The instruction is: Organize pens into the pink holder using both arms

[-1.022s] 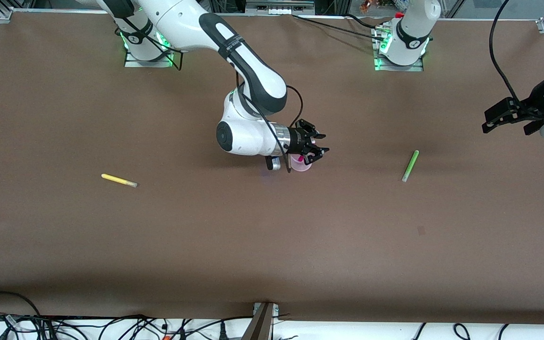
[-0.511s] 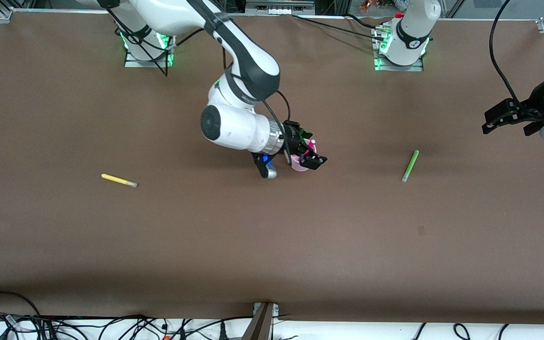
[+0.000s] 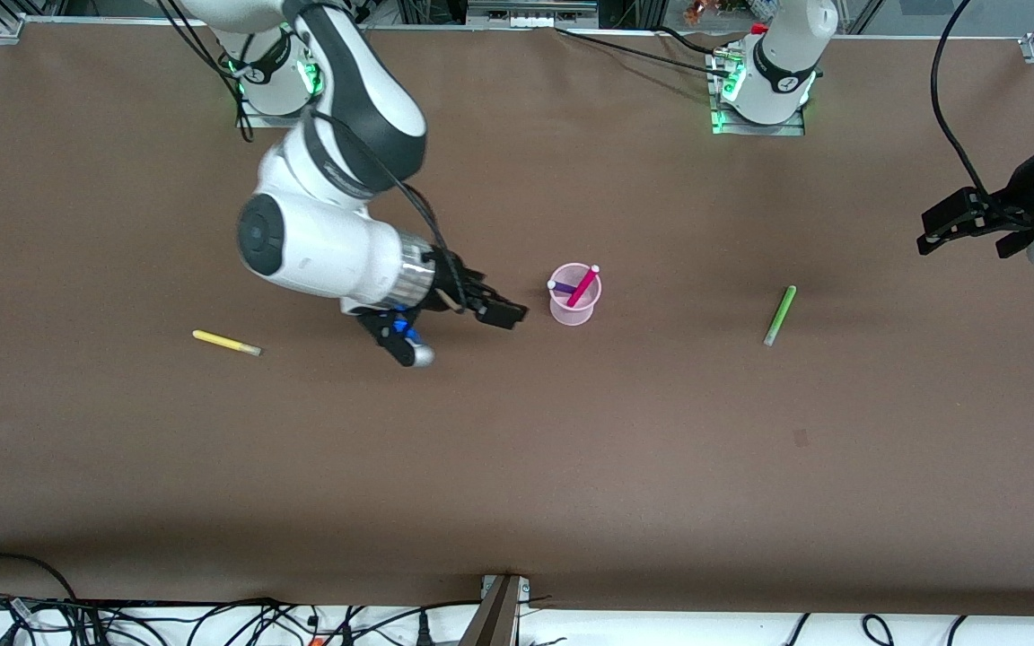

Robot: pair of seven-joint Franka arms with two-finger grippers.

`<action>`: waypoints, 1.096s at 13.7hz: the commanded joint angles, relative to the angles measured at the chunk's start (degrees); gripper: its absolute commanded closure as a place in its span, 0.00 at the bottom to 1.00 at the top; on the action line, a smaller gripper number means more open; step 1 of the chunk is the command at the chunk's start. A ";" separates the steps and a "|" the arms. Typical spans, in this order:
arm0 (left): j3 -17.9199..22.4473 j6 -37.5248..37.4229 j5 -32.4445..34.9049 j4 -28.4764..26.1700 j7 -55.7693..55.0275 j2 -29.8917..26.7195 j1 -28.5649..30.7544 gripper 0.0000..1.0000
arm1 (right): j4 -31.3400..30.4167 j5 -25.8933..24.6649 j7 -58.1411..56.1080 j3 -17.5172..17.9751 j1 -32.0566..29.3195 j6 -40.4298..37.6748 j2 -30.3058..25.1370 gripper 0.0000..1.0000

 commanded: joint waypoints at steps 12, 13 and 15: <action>0.06 -1.38 -1.00 1.72 -0.06 0.68 -0.03 0.00 | -25.38 -35.28 -43.56 11.31 -21.38 -13.80 -34.71 0.00; 0.06 -1.38 -1.00 1.81 -0.06 0.68 -0.03 0.00 | -25.29 -38.45 -45.76 12.82 -22.80 -13.80 -34.80 0.00; 0.06 -1.64 -1.00 1.72 0.02 0.68 -0.03 0.00 | -25.03 -40.59 -50.42 14.58 -26.13 -12.66 -34.72 0.00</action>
